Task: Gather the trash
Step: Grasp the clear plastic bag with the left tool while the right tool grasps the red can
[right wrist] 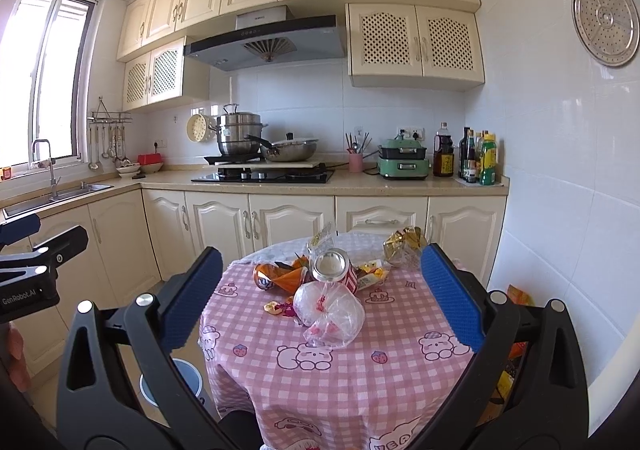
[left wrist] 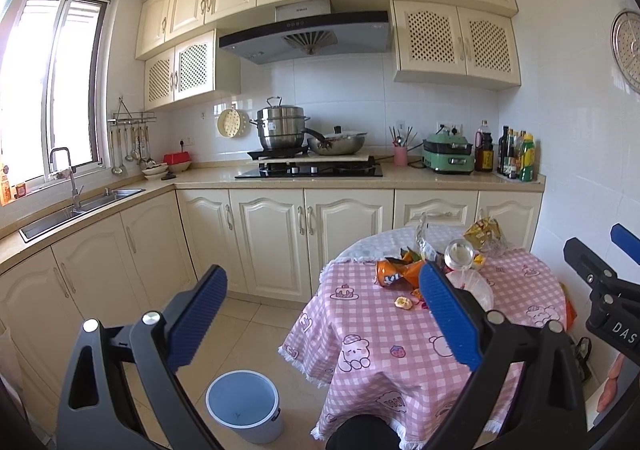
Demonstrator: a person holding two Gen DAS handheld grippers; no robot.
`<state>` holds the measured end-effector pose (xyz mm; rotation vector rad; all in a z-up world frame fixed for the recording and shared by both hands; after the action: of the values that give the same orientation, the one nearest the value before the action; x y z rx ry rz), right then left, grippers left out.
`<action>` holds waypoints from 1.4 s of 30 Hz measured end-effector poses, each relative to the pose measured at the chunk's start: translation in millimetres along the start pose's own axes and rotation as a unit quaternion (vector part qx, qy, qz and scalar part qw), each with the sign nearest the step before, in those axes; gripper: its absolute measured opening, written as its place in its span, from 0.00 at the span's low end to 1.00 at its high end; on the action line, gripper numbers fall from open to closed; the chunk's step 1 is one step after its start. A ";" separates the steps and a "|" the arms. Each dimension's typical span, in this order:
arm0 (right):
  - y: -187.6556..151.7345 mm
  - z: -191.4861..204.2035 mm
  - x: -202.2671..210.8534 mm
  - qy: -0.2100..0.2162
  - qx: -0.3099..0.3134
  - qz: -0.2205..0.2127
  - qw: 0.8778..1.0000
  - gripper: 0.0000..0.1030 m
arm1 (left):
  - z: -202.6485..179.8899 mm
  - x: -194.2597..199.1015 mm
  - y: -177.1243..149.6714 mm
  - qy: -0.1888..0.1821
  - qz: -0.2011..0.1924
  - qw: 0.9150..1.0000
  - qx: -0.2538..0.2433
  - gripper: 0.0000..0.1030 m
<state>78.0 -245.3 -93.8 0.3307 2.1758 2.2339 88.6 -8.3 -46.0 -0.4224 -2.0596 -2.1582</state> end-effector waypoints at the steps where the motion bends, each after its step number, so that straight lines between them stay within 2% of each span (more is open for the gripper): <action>1: -1.8 -1.2 -4.2 0.001 -0.002 0.005 1.000 0.94 | -0.2 -4.2 -1.5 0.001 0.005 1.000 -0.001 0.92; 11: -32.1 -27.4 -62.1 -0.014 -0.031 0.075 0.997 0.94 | -12.7 -69.2 -26.3 -0.005 0.074 0.997 -0.021 0.92; 16: -54.1 -47.4 -98.5 -0.033 -0.042 0.115 0.992 0.94 | -22.5 -112.4 -44.5 -0.039 0.126 0.991 -0.014 0.92; 19: -67.4 -62.8 -118.6 -0.045 -0.054 0.140 0.988 0.94 | -35.5 -141.9 -55.7 -0.071 0.159 0.985 -0.006 0.92; 22: -80.2 -80.1 -136.8 -0.056 -0.066 0.158 0.984 0.94 | -52.6 -171.3 -65.9 -0.111 0.194 0.975 0.011 0.92; 27: -100.2 -104.8 -162.8 -0.061 -0.080 0.187 0.977 0.94 | -92.0 -221.1 -82.1 -0.184 0.238 0.953 0.048 0.92; 31: -110.2 -118.2 -179.1 -0.064 -0.089 0.200 0.974 0.94 | -123.4 -250.9 -84.6 -0.206 0.243 0.947 0.044 0.92; 34: -115.5 -126.7 -186.5 -0.060 -0.101 0.207 0.971 0.94 | -148.8 -271.8 -86.7 -0.219 0.253 0.942 0.017 0.92; 37: -119.6 -131.3 -195.0 -0.054 -0.109 0.213 0.969 0.94 | -157.2 -284.9 -82.8 -0.217 0.245 0.945 0.005 0.92; 39: -120.7 -130.7 -199.8 -0.053 -0.109 0.216 0.969 0.94 | -166.5 -294.8 -84.6 -0.228 0.254 0.940 -0.009 0.92; 40: -121.0 -130.1 -201.3 -0.051 -0.110 0.217 0.969 0.94 | -169.4 -296.5 -84.9 -0.230 0.254 0.939 -0.016 0.90; 41: -121.6 -129.2 -204.2 -0.047 -0.111 0.218 0.968 0.94 | -172.8 -299.1 -86.3 -0.231 0.255 0.939 -0.026 0.74; 42: -121.8 -127.9 -205.8 -0.045 -0.112 0.220 0.968 0.94 | -174.6 -300.4 -88.5 -0.236 0.260 0.936 -0.030 0.66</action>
<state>242.2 -398.0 -246.3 0.9681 1.9249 2.5827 330.1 -206.0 -222.4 -1.4324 -1.7811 -1.9125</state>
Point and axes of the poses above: each gripper's, at about its wrist camera, not at the fingertips, and x roughly against the way its jaws point, z to its left, y to its top, the point moved 6 cm from there along -x, roughly the way its jaws point, and after that the axes turned 6 degrees about -y, right-handed, at the moved point
